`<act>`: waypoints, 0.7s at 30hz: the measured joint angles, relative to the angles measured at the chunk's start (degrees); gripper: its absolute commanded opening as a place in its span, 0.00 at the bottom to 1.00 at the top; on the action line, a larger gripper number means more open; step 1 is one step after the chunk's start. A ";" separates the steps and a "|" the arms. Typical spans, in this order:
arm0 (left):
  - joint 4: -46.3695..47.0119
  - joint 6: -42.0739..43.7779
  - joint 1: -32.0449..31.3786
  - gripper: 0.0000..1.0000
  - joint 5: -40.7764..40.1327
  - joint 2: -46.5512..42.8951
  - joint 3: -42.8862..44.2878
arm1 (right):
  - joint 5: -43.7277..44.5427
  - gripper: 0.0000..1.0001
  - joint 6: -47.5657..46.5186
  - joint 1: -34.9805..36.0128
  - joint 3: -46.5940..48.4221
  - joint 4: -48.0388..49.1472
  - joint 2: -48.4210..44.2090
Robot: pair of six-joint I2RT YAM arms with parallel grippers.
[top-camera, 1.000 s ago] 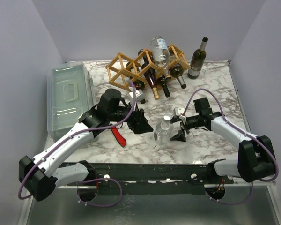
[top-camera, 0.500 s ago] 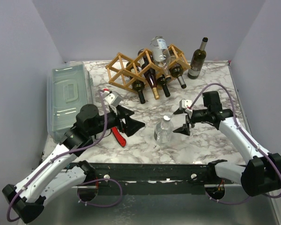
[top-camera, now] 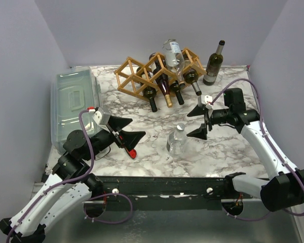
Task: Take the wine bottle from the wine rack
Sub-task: Pick up the wine bottle from the center of the board.
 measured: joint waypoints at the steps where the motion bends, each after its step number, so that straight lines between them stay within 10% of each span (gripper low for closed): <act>1: 0.00 0.00 0.00 0.99 -0.15 -0.50 -0.63 | -0.46 0.98 0.37 0.02 0.26 -0.17 0.28; 21: -0.04 -0.09 0.00 0.99 -0.98 -3.61 -3.34 | -0.87 0.79 5.22 9.68 0.70 3.82 6.51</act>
